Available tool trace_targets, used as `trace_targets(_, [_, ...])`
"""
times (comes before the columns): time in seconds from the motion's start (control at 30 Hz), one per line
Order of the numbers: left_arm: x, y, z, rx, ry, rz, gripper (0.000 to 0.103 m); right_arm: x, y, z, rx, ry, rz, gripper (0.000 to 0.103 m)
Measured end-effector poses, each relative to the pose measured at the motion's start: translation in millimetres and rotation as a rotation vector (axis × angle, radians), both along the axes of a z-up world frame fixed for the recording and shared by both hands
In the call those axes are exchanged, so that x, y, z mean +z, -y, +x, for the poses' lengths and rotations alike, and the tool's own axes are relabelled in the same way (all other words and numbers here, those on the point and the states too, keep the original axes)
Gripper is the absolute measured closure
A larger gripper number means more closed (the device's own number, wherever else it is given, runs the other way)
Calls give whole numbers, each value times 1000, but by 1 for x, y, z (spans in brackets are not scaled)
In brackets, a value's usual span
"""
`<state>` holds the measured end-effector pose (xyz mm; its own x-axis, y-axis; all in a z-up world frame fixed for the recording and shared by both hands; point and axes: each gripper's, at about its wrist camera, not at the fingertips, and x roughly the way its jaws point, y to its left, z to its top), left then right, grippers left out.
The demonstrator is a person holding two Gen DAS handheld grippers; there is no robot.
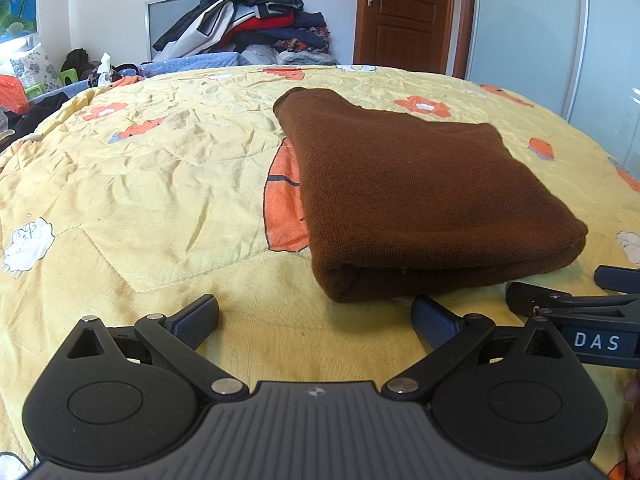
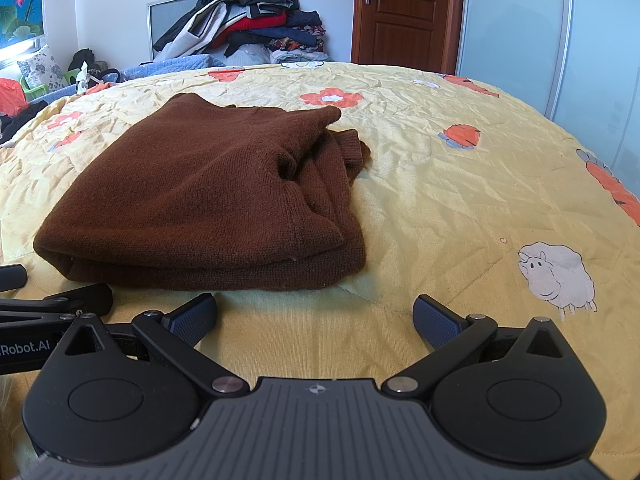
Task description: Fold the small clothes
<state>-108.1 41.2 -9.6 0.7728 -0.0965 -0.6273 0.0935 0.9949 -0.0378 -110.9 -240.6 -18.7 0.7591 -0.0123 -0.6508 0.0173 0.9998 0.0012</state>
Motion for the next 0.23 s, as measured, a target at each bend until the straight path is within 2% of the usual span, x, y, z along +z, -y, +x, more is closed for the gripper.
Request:
trace_targets(0.1, [1,-5,-2,41,9,-11,0,0,0,0,-1,0,0,0])
trace_targets(0.23, [6,-10,-5,32,12,-19,0,1,1,-2,4,-5,6,0])
